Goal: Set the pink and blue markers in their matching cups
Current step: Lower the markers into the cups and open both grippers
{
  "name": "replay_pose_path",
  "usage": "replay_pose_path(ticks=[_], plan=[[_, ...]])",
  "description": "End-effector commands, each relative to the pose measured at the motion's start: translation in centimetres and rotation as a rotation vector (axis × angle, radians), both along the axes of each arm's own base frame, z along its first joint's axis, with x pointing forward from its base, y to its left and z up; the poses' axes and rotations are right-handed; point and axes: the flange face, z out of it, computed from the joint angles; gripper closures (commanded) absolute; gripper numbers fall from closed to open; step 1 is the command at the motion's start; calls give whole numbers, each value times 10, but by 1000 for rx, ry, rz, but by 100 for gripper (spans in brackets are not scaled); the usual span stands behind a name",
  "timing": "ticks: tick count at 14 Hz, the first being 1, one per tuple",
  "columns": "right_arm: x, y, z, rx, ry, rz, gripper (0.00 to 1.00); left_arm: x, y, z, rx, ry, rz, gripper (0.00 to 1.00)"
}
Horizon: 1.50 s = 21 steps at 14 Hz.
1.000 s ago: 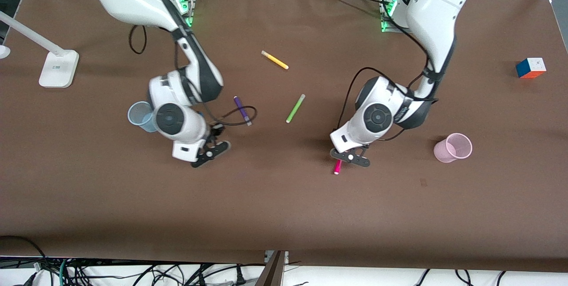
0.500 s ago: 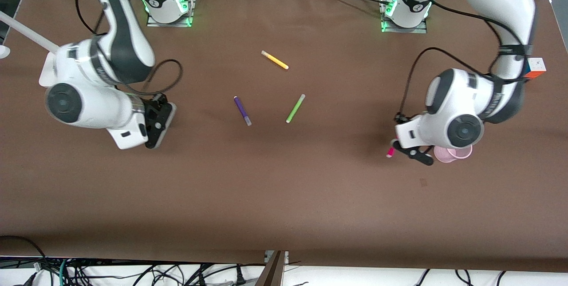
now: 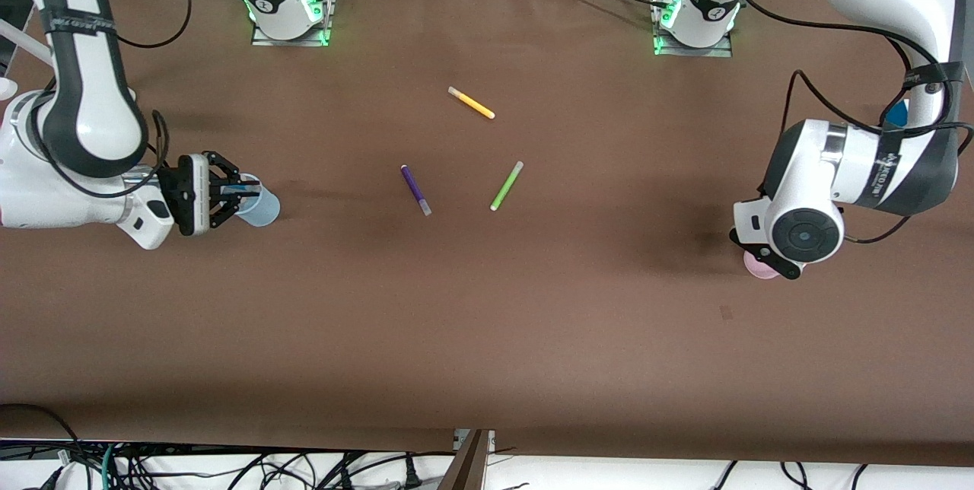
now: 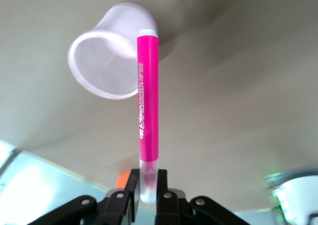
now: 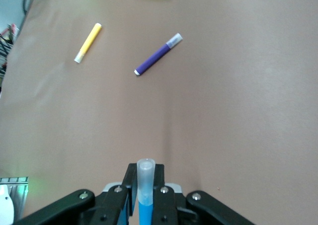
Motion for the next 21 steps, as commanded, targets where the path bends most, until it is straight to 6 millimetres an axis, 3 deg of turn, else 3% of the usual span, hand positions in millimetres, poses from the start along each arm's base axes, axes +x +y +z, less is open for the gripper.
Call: replay_pose_path(ticks=[1, 5, 6, 7, 9, 11, 15, 16, 18, 20, 21], plan=[[-14, -1, -11, 95, -47, 42, 100, 7, 18, -23, 84, 52, -45, 96], [-20, -8, -29, 141, -100, 82, 100, 17, 38, -43, 72, 19, -59, 96], [-19, -9, -30, 145, -101, 81, 95, 17, 41, -44, 71, 20, -55, 95], [-18, -14, -29, 140, -94, 63, 1, 17, 40, -44, 73, 20, -55, 92], [-12, -21, -18, 113, -60, -10, 0, 17, 40, -44, 74, 18, -52, 79], [0, -22, 9, 56, 0, -120, 0, 17, 40, -44, 74, 14, -49, 0], [22, -14, 74, -175, 168, -405, 0, 18, 31, -31, 58, 2, -46, 0], [26, -4, 91, -245, 200, -469, 0, 20, 28, -25, 52, -9, -44, 0], [30, 0, 107, -356, 268, -647, 0, 24, 23, 11, -10, -56, 9, 0], [27, 1, 113, -473, 337, -786, 0, 28, 19, 62, -120, -142, 77, 0], [23, 10, 114, -561, 353, -822, 0, 29, 16, 95, -170, -197, 99, 0]])
